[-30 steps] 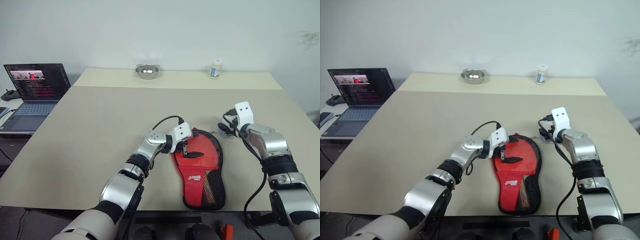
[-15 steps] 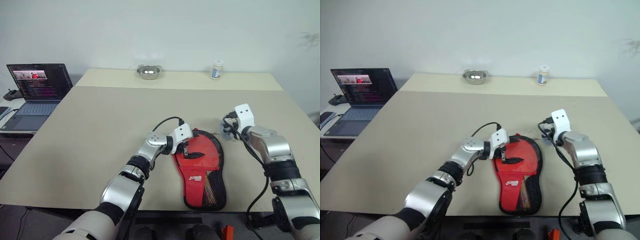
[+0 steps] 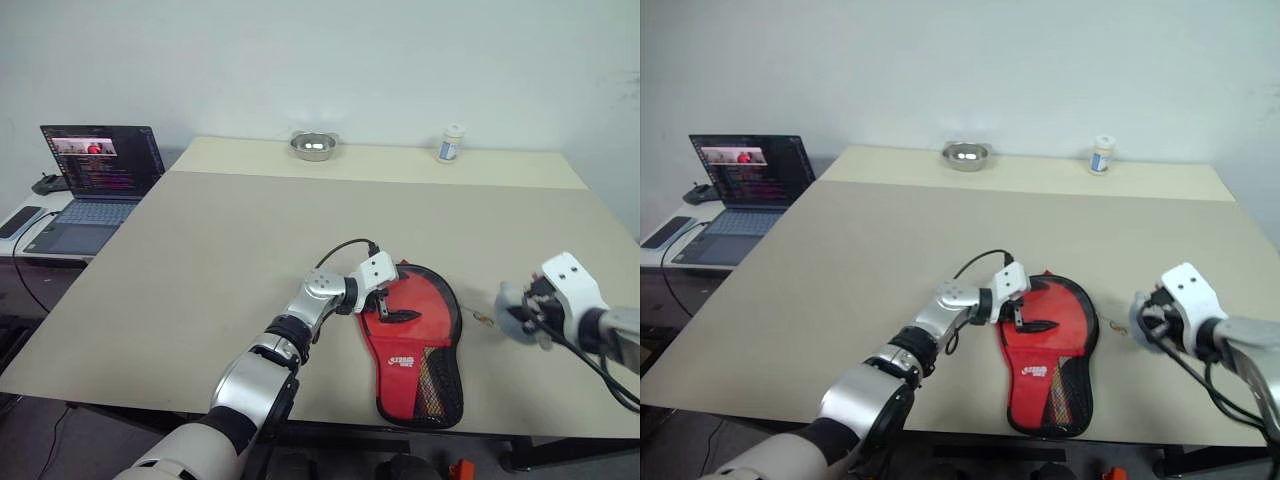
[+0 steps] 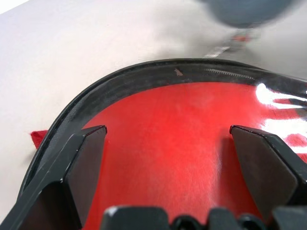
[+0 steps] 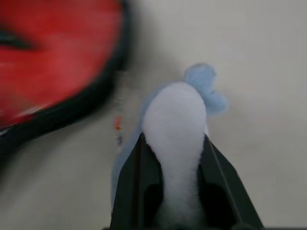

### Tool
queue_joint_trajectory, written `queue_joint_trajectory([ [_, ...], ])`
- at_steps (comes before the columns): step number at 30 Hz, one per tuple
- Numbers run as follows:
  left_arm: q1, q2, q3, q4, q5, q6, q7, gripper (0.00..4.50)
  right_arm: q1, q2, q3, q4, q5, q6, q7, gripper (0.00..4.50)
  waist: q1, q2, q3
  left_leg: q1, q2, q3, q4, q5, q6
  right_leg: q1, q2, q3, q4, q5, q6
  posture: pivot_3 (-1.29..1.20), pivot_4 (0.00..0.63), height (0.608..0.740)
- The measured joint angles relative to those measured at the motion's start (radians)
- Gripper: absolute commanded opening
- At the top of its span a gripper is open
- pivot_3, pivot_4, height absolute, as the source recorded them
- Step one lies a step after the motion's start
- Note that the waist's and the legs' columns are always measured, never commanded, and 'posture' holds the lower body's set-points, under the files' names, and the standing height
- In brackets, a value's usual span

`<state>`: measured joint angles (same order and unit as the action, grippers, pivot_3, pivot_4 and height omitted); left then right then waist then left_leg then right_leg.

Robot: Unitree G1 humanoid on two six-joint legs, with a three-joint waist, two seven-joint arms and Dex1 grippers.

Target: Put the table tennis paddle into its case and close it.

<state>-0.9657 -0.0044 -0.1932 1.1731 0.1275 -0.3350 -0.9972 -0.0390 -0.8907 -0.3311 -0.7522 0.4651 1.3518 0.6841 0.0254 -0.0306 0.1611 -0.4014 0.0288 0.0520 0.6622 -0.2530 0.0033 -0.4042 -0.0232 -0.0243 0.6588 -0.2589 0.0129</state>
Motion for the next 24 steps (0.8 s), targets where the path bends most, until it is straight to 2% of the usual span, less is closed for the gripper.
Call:
queue_joint_trajectory([
  [4,-0.003,-0.006,-0.002,0.007,0.003,0.000,0.007,4.50,0.122,-0.004,-0.064,-0.186,0.117,0.116,0.061,0.30,-0.001,-0.001,-0.001,0.000,0.000,0.001,0.001,-0.001,0.001,0.001,-0.001,0.000,-0.002,0.001,0.002,0.00,0.150,0.740],
  [8,-0.005,-0.012,-0.009,0.011,0.005,0.000,0.016,4.50,0.244,-0.042,-0.104,-0.262,0.168,0.109,0.084,0.30,0.001,-0.002,-0.003,-0.001,-0.001,0.000,0.001,-0.001,0.001,0.001,-0.001,-0.001,-0.003,0.001,0.002,0.00,0.150,0.740],
  [15,-0.009,-0.021,-0.017,0.021,0.022,0.000,0.035,4.50,0.517,-0.177,-0.203,-0.269,0.253,-0.058,0.180,0.30,0.001,-0.003,-0.008,0.001,0.000,-0.003,0.000,-0.002,0.004,0.009,-0.001,-0.005,-0.013,0.003,0.005,0.00,0.150,0.740],
  [24,-0.011,-0.028,-0.019,0.026,0.033,0.000,0.045,4.50,0.701,-0.208,-0.279,-0.268,0.292,-0.251,0.203,0.29,0.003,-0.004,-0.009,0.001,-0.002,-0.013,0.000,-0.003,0.004,0.015,-0.003,-0.014,-0.017,0.001,0.006,0.00,0.150,0.740],
])
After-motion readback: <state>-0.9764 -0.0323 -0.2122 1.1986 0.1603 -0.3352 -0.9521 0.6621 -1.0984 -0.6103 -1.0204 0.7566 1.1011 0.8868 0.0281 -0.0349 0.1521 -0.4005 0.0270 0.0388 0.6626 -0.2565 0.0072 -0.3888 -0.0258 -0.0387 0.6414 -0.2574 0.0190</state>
